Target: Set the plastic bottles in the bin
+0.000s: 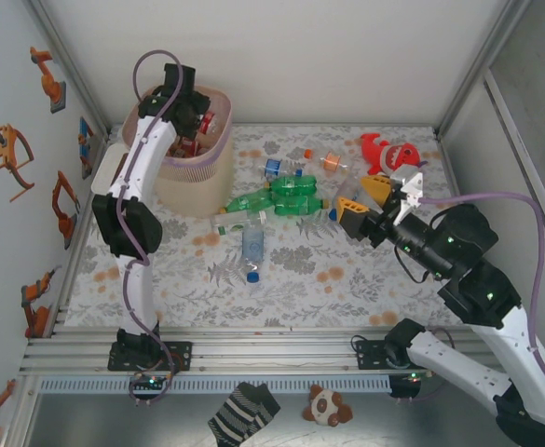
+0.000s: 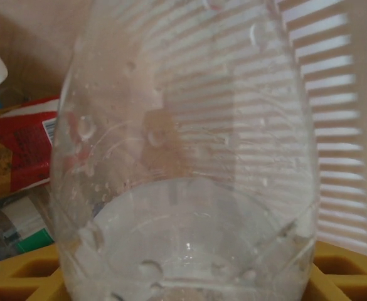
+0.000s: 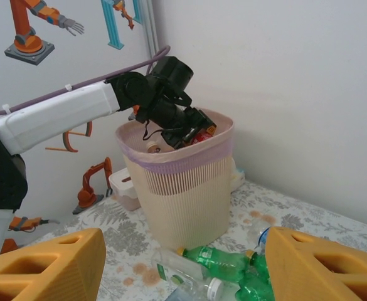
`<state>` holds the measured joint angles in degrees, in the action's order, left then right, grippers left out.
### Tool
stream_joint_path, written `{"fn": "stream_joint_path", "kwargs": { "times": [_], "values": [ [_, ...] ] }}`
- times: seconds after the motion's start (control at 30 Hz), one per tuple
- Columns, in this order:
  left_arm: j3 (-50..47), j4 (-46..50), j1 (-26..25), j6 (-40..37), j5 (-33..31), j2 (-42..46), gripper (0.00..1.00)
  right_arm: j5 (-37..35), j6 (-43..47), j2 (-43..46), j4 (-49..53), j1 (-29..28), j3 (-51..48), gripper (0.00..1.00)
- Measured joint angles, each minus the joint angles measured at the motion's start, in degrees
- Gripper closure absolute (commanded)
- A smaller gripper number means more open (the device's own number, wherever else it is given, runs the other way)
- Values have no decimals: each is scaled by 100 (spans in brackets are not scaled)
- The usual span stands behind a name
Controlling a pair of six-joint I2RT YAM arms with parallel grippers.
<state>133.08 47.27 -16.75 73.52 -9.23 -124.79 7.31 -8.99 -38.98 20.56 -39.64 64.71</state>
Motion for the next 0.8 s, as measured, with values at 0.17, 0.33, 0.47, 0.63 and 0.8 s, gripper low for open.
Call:
{"fn": "stream_joint_path", "kwargs": {
  "times": [0.17,0.33,0.47,0.63,0.8],
  "values": [
    [0,120,42,361,142,-90,20,-79,2,59,35,0,-17,33],
    [22,144,46,492,177,-85,17,-98,2,81,79,0,-17,33],
    [22,155,46,525,170,-11,18,-96,2,81,109,0,-17,33],
    [20,120,46,433,138,315,23,-94,2,46,109,0,-17,33],
    [20,-37,52,160,63,695,35,-79,2,-28,107,0,-17,33]
  ]
}}
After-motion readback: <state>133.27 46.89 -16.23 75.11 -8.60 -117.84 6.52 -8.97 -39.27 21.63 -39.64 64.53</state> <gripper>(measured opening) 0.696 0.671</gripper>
